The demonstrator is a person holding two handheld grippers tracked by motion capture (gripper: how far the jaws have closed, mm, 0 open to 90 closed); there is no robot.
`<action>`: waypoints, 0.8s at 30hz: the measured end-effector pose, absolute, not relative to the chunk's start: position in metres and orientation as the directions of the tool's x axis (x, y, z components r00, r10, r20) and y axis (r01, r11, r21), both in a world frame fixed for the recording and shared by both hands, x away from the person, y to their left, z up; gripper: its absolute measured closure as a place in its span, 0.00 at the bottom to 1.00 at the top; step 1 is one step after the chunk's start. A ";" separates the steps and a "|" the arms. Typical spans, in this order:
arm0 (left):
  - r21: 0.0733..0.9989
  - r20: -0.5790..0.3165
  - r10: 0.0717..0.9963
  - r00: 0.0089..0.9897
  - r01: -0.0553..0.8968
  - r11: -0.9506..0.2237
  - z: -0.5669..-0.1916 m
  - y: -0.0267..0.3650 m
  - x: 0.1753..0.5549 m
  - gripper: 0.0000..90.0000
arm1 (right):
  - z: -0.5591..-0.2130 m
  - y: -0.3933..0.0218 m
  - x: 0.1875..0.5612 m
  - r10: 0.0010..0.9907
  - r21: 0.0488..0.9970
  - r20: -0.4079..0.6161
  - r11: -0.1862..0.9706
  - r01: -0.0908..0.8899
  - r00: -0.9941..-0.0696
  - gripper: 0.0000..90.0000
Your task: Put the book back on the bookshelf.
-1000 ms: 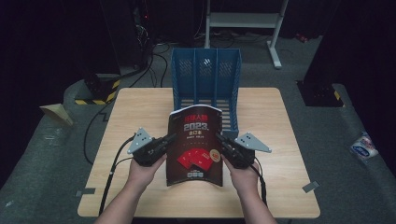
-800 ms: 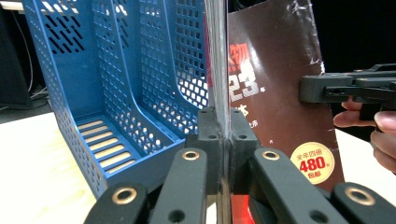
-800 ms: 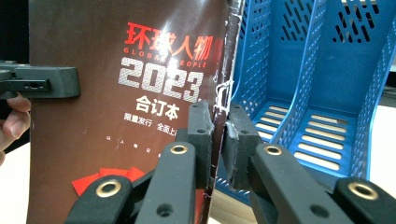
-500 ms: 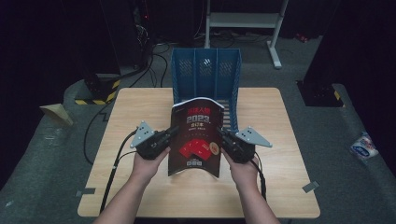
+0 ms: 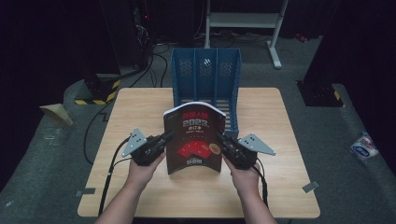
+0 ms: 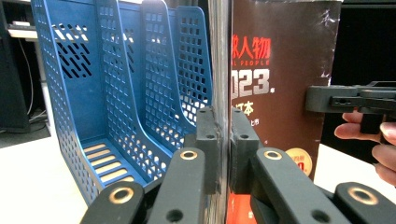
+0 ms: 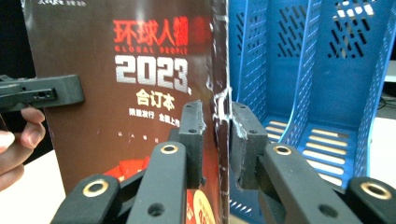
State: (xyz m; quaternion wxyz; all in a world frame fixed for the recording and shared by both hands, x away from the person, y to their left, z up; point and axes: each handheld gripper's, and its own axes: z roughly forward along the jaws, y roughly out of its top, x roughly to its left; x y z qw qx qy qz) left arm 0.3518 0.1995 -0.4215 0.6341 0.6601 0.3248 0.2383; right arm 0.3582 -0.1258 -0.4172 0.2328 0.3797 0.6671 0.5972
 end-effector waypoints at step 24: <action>0.984 -0.119 0.754 0.646 0.177 0.003 -0.430 0.207 0.342 0.64 | -0.429 -0.130 0.339 0.749 0.964 0.141 0.044 0.261 -0.647 0.64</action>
